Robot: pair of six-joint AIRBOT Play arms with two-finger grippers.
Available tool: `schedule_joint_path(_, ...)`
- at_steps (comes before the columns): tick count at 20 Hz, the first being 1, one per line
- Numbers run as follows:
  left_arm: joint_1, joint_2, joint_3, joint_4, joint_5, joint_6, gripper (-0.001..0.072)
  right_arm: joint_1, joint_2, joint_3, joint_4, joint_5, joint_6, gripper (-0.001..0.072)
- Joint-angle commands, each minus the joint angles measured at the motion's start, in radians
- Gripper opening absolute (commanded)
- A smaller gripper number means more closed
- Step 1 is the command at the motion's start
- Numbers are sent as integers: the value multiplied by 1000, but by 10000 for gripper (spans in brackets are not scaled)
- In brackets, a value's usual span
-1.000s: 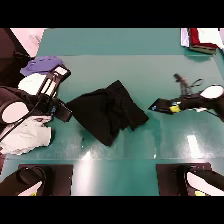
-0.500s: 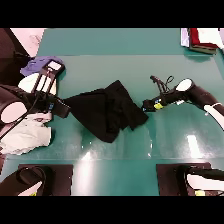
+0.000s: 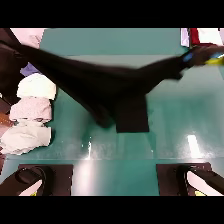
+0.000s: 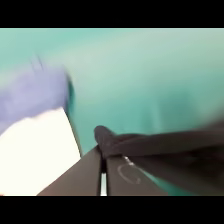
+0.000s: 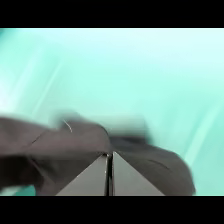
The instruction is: Fold the shirts.
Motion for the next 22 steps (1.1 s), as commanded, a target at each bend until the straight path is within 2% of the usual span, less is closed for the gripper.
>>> schedule_joint_path(1, 15, 0, 281, -19, -21, 36, 23, -125, 126, 232, -21, -13, 14, 9)
schedule_joint_path(6, 15, 4, 462, -137, -25, 68, 22, -246, 196, 469, -21, -18, 14, 9)
schedule_joint_path(10, 15, 4, 494, -283, -5, 105, 21, -354, 201, 623, -21, -15, 13, 9)
schedule_joint_path(13, 15, 4, 494, -384, 29, 121, 21, -424, 201, 652, -13, -14, 13, 9)
schedule_joint_path(15, 15, -2, 475, -347, 15, 121, 21, -454, 201, 615, -11, -16, 13, 8)
schedule_joint_path(17, 15, -16, 358, -239, -13, 119, 21, -457, 167, 535, -9, 22, 21, 8)
schedule_joint_path(20, 15, -92, 117, -139, -68, 120, 22, -452, 21, 452, 48, 214, 64, 8)
schedule_joint_path(22, 26, -185, -30, -90, -42, 121, 22, -398, -115, 412, 44, 338, 95, 8)
